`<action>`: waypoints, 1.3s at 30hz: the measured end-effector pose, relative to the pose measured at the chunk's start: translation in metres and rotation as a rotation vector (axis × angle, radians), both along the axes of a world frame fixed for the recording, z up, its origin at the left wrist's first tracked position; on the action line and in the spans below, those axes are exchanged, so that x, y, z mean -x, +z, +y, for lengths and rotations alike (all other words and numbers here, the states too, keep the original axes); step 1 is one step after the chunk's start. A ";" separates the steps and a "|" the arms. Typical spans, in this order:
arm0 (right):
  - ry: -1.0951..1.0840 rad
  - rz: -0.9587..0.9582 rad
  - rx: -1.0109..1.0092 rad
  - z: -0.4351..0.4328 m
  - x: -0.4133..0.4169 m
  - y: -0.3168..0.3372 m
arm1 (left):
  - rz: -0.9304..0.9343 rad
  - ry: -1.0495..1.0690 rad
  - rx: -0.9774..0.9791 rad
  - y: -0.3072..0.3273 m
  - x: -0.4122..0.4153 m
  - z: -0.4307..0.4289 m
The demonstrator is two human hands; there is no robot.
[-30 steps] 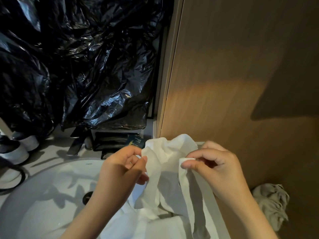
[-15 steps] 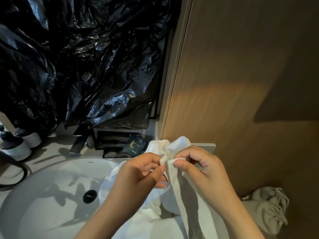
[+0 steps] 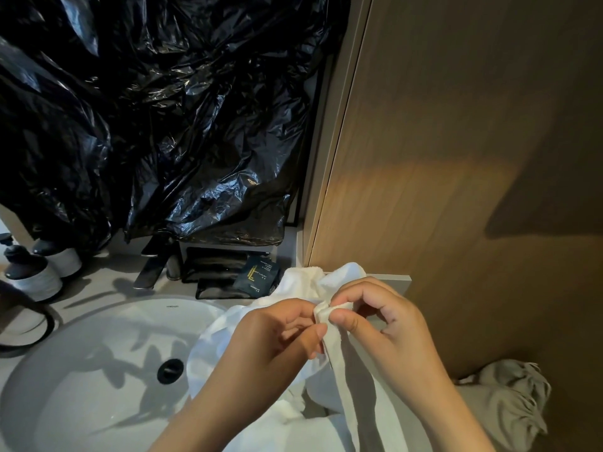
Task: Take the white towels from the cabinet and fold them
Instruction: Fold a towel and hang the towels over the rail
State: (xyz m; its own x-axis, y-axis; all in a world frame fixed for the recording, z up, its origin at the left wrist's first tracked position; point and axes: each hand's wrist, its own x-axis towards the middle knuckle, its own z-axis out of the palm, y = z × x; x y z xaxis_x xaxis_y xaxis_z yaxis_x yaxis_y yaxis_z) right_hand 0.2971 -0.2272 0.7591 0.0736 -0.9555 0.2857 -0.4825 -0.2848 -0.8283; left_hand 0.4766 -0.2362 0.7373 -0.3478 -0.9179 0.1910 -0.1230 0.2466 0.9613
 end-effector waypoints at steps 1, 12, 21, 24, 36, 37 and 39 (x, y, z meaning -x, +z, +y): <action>0.000 -0.004 -0.009 0.000 0.001 0.000 | -0.010 0.009 0.021 0.000 0.001 0.000; 0.192 0.010 -0.078 -0.026 0.005 0.029 | -0.276 0.029 0.257 0.037 -0.010 -0.030; 0.240 -0.067 0.079 -0.067 0.008 0.092 | -0.369 0.106 0.535 0.129 -0.004 -0.078; 0.249 -0.116 0.132 -0.072 0.011 0.104 | -0.275 0.134 0.592 0.148 -0.002 -0.081; 0.277 -0.183 0.157 -0.058 0.023 0.098 | -0.078 0.254 0.430 0.142 0.006 -0.087; 0.256 -0.173 0.163 -0.056 0.024 0.093 | -0.090 0.249 0.411 0.137 0.006 -0.087; 0.197 -0.115 0.195 -0.052 0.023 0.084 | -0.096 0.213 0.366 0.130 0.008 -0.085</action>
State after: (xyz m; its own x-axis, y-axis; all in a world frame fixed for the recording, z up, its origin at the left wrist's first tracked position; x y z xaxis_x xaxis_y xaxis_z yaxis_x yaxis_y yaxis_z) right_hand 0.2742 -0.2791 0.8430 0.2082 -0.8523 0.4798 -0.3081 -0.5227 -0.7949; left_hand 0.4688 -0.3216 0.8677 -0.1900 -0.8489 0.4932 -0.2927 0.5285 0.7969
